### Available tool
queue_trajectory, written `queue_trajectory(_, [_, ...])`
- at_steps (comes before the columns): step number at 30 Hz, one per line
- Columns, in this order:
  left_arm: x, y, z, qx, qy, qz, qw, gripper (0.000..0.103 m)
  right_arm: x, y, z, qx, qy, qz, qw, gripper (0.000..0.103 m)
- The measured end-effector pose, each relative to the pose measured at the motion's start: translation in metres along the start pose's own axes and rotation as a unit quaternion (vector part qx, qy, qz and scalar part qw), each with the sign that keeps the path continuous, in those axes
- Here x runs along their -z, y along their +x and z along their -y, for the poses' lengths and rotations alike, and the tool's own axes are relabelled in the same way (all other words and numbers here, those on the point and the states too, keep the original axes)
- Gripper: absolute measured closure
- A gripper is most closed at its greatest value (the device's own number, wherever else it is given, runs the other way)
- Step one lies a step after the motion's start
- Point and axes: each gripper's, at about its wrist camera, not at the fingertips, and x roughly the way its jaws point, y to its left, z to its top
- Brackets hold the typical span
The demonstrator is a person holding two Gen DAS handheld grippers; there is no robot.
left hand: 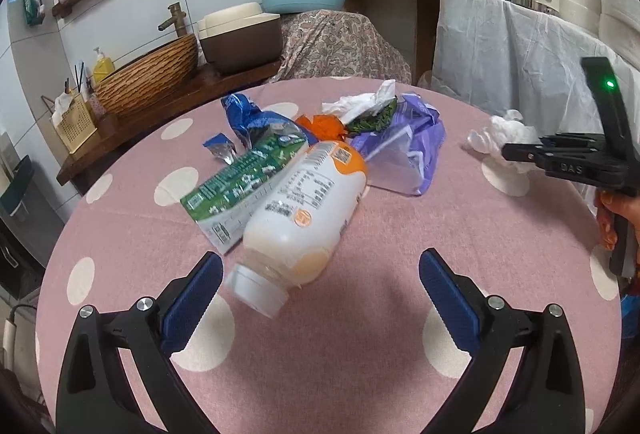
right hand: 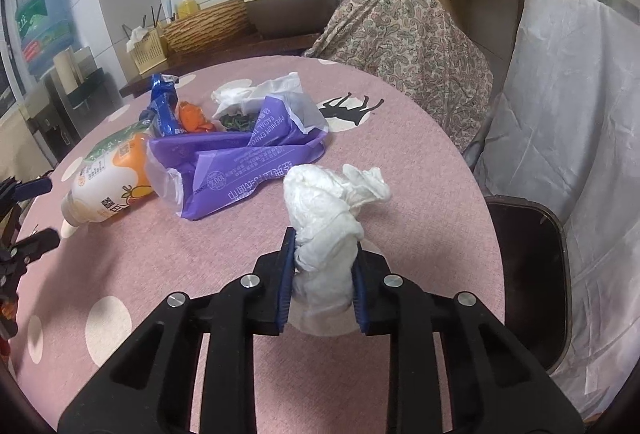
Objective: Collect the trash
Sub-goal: 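Grasp the white-orange plastic bottle with the left gripper while the right holds the tissue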
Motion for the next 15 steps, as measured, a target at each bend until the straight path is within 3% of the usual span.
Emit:
queue_trajectory(4, [-0.016, 0.014, -0.006, -0.004, 0.022, -0.019, 0.9996, 0.005, 0.007, -0.014, -0.002, -0.005, 0.001, 0.015, 1.0, 0.078])
queue_trajectory(7, [-0.028, 0.028, -0.001, -0.002, 0.066, -0.042, 0.9969, 0.005, 0.012, -0.025, -0.005, -0.013, 0.0, 0.022, 1.0, 0.078])
queue_trajectory(10, [-0.038, 0.042, 0.007, 0.0, 0.114, -0.07, 0.991, 0.005, 0.018, -0.033, -0.007, -0.021, -0.001, 0.026, 0.999, 0.078])
queue_trajectory(15, [-0.044, 0.059, 0.018, 0.006, 0.151, -0.111, 0.9823, 0.008, 0.025, -0.044, -0.006, -0.031, 0.004, 0.028, 0.999, 0.078])
